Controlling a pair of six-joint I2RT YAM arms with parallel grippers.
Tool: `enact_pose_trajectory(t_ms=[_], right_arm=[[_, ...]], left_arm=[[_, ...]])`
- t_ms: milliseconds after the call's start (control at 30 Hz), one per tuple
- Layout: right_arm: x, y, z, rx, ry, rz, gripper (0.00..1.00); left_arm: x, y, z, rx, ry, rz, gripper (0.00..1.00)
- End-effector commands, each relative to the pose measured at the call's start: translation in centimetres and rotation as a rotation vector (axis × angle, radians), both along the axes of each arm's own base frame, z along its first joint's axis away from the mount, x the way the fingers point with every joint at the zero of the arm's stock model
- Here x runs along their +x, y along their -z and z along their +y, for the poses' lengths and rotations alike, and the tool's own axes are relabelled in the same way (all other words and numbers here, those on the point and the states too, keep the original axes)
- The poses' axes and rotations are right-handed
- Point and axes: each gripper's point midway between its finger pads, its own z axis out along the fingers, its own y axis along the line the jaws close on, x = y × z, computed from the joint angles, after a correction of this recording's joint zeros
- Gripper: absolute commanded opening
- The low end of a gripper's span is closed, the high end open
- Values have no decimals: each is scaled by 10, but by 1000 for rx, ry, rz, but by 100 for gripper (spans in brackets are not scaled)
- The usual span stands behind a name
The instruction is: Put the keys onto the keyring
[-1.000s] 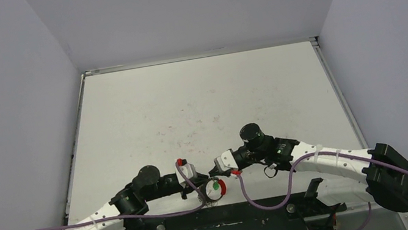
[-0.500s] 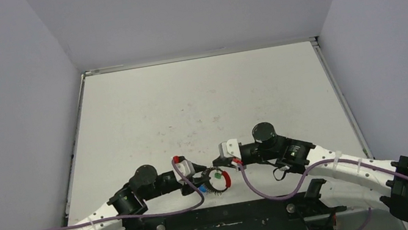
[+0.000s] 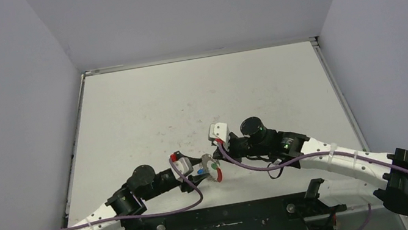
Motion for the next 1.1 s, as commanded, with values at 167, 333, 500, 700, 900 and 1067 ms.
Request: enact_pose_trajectory(t_ms=[167, 333, 500, 700, 900, 1067], right_arm=[[-19, -2, 6, -39, -26, -39, 0], [-29, 7, 11, -66, -69, -53, 0], [-33, 15, 19, -43, -77, -32, 0], [-36, 18, 27, -30, -76, 5, 0], [-41, 18, 34, -35, -88, 7, 0], [-43, 15, 36, -35, -96, -8, 0]], left_arm=[[12, -36, -2, -27, -14, -180, 52], [11, -32, -9, 8, 36, -217, 46], [-1, -17, -15, 34, 119, -202, 36], [-15, -8, -12, 35, 170, -157, 32], [-25, -1, -7, 23, 189, -104, 29], [-21, 6, -3, 51, 153, -82, 37]])
